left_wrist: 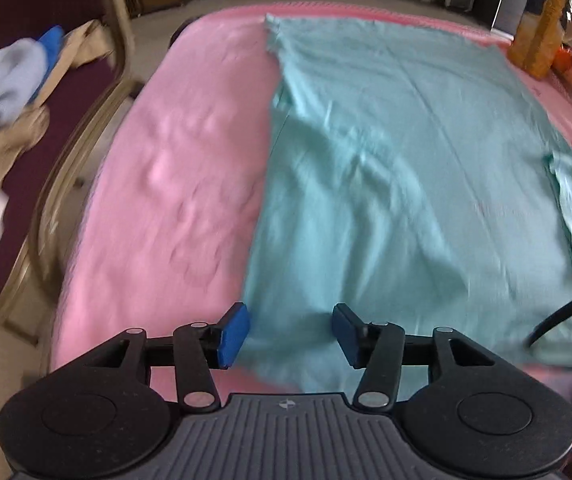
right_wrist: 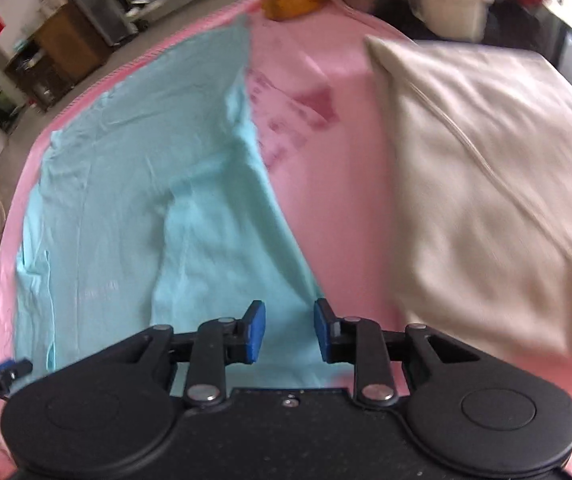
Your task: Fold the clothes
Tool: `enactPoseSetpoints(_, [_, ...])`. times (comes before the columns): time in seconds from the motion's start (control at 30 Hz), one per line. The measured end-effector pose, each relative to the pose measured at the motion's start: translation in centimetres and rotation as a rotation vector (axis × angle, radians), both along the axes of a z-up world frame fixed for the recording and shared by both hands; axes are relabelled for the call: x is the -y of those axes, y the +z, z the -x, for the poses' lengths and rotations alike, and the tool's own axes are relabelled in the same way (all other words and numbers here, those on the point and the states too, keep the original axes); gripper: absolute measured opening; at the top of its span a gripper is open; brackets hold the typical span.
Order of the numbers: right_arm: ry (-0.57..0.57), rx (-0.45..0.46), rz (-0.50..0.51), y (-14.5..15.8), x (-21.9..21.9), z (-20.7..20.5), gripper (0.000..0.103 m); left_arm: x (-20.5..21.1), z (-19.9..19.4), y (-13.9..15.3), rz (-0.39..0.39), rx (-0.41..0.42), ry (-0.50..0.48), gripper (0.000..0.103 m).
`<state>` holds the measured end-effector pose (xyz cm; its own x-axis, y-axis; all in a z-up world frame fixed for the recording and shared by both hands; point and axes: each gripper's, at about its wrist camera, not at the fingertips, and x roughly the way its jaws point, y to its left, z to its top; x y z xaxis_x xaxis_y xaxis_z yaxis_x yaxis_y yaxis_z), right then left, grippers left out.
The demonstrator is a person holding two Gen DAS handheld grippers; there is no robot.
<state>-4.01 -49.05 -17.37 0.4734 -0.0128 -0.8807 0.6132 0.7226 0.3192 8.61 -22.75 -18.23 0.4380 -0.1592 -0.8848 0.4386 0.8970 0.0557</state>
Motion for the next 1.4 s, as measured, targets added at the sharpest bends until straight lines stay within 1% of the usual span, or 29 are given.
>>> enactPoseSetpoints(0.03, [-0.033,0.014,-0.035,0.2,0.1,1.2,0.027,-0.6,0.7,0.0,-0.010,-0.009,0.006,0.055])
enactPoseSetpoints(0.07, [-0.062,0.048,-0.071,0.5,0.3,2.4,0.028,-1.0,1.5,0.2,-0.020,-0.015,0.013,0.055])
enactPoseSetpoints(0.13, [-0.110,0.167,-0.146,1.2,0.6,4.6,0.028,-2.0,2.7,0.7,0.000,-0.013,0.047,0.054])
enactPoseSetpoints(0.17, [-0.125,0.222,-0.172,1.6,0.6,5.6,0.029,-2.6,3.1,1.3,0.041,0.002,0.065,0.048])
enactPoseSetpoints(0.2, [-0.132,0.272,-0.196,1.9,0.5,6.5,0.030,-3.3,3.6,1.9,0.085,0.018,0.082,0.046])
enactPoseSetpoints(0.27, [-0.123,0.348,-0.242,2.2,0.2,7.6,0.035,-4.0,4.1,3.2,0.175,0.070,0.096,0.046])
enactPoseSetpoints(0.3, [-0.104,0.359,-0.271,2.0,0.0,7.3,0.038,-3.7,4.2,3.4,0.194,0.085,0.090,0.047])
enactPoseSetpoints(0.37, [-0.070,0.347,-0.319,1.4,-0.4,6.3,0.038,-2.8,4.2,3.7,0.216,0.107,0.070,0.047])
enactPoseSetpoints(0.47, [-0.026,0.312,-0.299,0.9,-1.6,4.8,0.037,-0.7,4.9,3.0,0.196,0.101,0.005,0.047])
enactPoseSetpoints(0.57, [0.076,0.261,-0.212,0.9,-3.8,3.0,0.017,1.4,5.6,2.2,0.175,0.094,-0.060,0.047])
enactPoseSetpoints(0.67, [0.151,0.221,-0.148,0.8,-5.7,1.7,0.017,3.3,6.5,1.5,0.138,0.104,-0.135,0.048])
enactPoseSetpoints(0.73, [0.158,0.194,-0.121,0.5,-6.2,1.2,0.017,4.2,6.7,0.7,0.106,0.105,-0.165,0.048])
enactPoseSetpoints(0.8, [0.157,0.170,-0.102,0.3,-6.4,1.3,0.017,4.5,6.8,0.2,0.090,0.085,-0.186,0.047])
enactPoseSetpoints(0.83, [0.160,0.155,-0.093,0.1,-6.6,1.2,0.017,4.7,6.8,-0.1,0.082,0.075,-0.196,0.050])
enactPoseSetpoints(0.87, [0.168,0.133,-0.086,-0.2,-6.7,1.0,0.017,4.9,6.9,-0.3,0.074,0.064,-0.206,0.050])
enactPoseSetpoints(0.97, [0.216,0.090,-0.093,-0.5,-7.4,1.3,0.018,4.9,7.5,-0.5,0.057,0.049,-0.236,0.049])
enactPoseSetpoints(1.03, [0.227,0.072,-0.128,-0.5,-7.6,1.8,0.018,4.8,8.1,-0.3,0.047,0.046,-0.256,0.049])
enactPoseSetpoints(1.1, [0.221,0.071,-0.141,-0.5,-7.5,2.4,0.018,4.3,8.0,-0.2,0.064,0.016,-0.251,0.049])
enactPoseSetpoints(1.17, [0.222,0.085,-0.146,-0.2,-7.5,3.0,0.018,3.6,8.0,0.1,0.080,0.005,-0.246,0.049])
enactPoseSetpoints(1.23, [0.227,0.118,-0.167,0.2,-7.2,3.5,0.023,2.9,7.9,1.0,0.116,0.035,-0.223,0.048])
enactPoseSetpoints(1.33, [0.219,0.210,-0.207,1.5,-6.5,3.9,0.023,1.5,7.3,2.9,0.198,0.098,-0.162,0.047])
enactPoseSetpoints(1.4, [0.210,0.266,-0.194,2.7,-6.1,4.0,0.023,0.6,6.6,4.1,0.247,0.127,-0.113,0.047])
